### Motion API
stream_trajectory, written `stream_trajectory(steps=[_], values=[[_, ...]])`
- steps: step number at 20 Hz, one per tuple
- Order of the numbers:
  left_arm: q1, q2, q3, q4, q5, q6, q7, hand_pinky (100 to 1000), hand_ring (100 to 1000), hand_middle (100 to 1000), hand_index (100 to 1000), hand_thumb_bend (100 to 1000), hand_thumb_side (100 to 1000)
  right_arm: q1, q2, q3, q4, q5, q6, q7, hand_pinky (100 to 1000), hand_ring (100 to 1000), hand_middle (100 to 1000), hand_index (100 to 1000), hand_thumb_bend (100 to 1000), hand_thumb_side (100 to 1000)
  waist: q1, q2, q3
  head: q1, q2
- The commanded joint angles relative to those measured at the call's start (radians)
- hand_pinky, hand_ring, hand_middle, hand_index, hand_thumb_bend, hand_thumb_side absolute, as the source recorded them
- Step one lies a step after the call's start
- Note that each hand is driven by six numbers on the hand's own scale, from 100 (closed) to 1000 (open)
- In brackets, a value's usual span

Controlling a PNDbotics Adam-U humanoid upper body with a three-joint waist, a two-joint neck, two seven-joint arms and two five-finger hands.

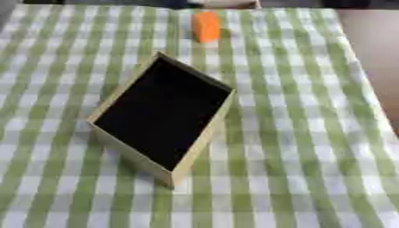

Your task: Pick up objects on the table and place them in the box.

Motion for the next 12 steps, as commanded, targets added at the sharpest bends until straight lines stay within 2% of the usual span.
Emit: stream_trajectory(steps=[1, 5, 7, 9, 12], values=[[-0.009, 0.024, 0.004, -0.016, 0.003, 0.001, -0.003, 771, 728, 769, 762, 527, 636, -0.008, -0.053, -0.003, -0.020, 0.004, 0.017, 0.009, 733, 728, 766, 825, 100, 984, 0.000, -0.020, -0.001, 0.000, 0.002], [-0.009, 0.026, 0.001, -0.016, 0.005, 0.002, -0.005, 771, 729, 769, 762, 526, 636, -0.025, -0.141, 0.017, -0.020, -0.007, 0.109, 0.050, 742, 729, 774, 837, 100, 1000, -0.004, -0.024, 0.000, -0.004, 0.006], [-0.009, 0.028, -0.001, -0.016, 0.006, 0.002, -0.008, 771, 729, 769, 762, 527, 635, -0.047, -0.209, 0.035, 0.004, -0.003, 0.189, 0.086, 751, 737, 783, 845, 100, 1000, -0.004, -0.027, 0.002, -0.007, 0.010], [-0.009, 0.029, -0.003, -0.016, 0.008, 0.002, -0.011, 770, 729, 769, 762, 527, 635, -0.089, -0.285, 0.056, 0.064, 0.009, 0.269, 0.126, 764, 751, 796, 851, 100, 1000, -0.006, -0.033, 0.004, -0.010, 0.014], [-0.008, 0.031, -0.009, -0.016, 0.011, 0.002, -0.017, 771, 730, 770, 762, 527, 635, -0.181, -0.387, 0.098, 0.216, 0.035, 0.339, 0.189, 785, 776, 816, 858, 100, 1000, -0.007, -0.042, 0.007, -0.014, 0.023]])
